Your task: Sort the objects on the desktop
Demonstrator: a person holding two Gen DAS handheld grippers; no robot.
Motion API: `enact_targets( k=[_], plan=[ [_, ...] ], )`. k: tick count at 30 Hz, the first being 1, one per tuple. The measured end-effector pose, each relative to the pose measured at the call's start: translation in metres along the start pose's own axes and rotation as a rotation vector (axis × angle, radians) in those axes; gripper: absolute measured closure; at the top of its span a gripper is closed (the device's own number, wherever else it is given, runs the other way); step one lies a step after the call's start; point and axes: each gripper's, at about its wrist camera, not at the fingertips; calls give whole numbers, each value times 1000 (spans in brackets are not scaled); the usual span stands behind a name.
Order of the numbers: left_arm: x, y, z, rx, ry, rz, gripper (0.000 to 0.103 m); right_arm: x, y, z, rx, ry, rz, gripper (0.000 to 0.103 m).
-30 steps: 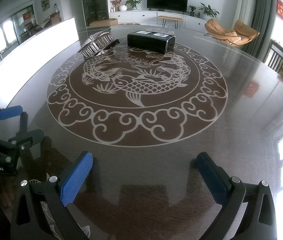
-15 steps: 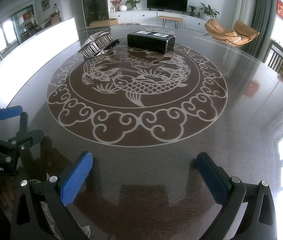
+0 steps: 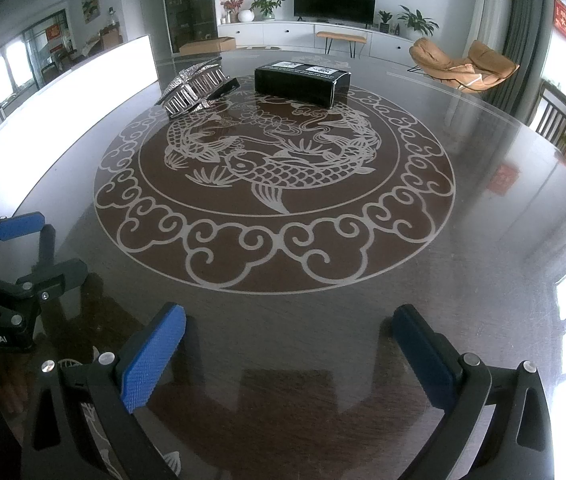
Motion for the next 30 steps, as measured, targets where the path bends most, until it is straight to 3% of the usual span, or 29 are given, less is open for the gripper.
enact_targets(
  k=[13,17,25,28,30],
  plan=[
    [0,0,0,2,-3,4,0,0,0,0,0,0,0,0],
    [6,9,4,15,-37,79,0,0,0,0,0,0,0,0],
    [25,9,3,1,-9,11,0,0,0,0,-1,0,-1,0],
    [26,6,2,-2,-6,3,0,1,16,9,16,23,-80,0],
    [25,6,2,-2,-5,2,0,-5,46,17,0,-6,-82,0]
  ],
)
Point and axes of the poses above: each gripper's, at about its wrist camera, not at the fingertips, and z roughly the way its jaws point, x to its left, y to its top, and after that the axes turned 8 degrees about x, right-handed
